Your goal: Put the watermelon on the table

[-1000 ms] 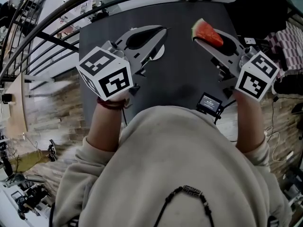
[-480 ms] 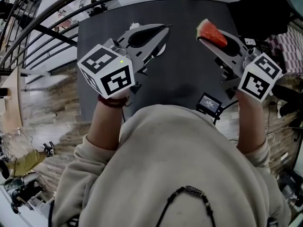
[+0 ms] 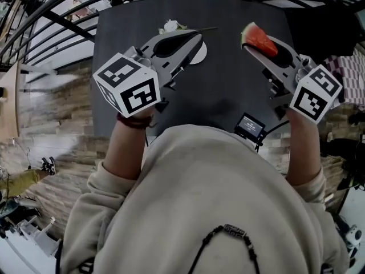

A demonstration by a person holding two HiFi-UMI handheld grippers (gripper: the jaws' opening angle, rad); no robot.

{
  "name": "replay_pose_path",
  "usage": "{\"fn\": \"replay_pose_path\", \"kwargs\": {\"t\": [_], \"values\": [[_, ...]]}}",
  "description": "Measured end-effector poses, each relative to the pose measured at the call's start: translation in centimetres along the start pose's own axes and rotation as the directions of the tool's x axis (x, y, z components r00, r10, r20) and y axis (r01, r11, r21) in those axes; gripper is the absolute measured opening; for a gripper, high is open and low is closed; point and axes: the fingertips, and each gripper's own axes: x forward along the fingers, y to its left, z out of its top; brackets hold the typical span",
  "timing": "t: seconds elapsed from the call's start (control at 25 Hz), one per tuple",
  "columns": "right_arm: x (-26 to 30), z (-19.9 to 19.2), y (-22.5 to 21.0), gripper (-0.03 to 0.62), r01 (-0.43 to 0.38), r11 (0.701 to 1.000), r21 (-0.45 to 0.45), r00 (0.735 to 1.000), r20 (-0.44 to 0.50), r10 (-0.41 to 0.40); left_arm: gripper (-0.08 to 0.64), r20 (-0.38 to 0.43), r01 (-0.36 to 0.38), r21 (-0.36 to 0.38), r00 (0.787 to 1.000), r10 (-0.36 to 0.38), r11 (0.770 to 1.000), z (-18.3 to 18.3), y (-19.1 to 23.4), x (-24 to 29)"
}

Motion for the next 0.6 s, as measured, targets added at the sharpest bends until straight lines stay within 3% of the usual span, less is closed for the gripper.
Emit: {"fn": "replay_pose_path", "kwargs": {"t": [0.32, 0.6], "values": [[3.6, -3.8, -1.7, 0.189, -0.035, 0.999, 0.025, 0.997, -0.064, 0.037, 0.003, -0.028, -0.070, -0.052, 0.997, 0.069, 0.996, -4.7, 3.5, -1.3], [6.2, -2.9, -4.4, 0.189, -0.034, 0.999, 0.030, 0.992, -0.119, 0.038, 0.003, -0.007, -0.105, -0.093, 0.994, 0.105, 0.990, -4.2, 5.8, -0.6]]}}
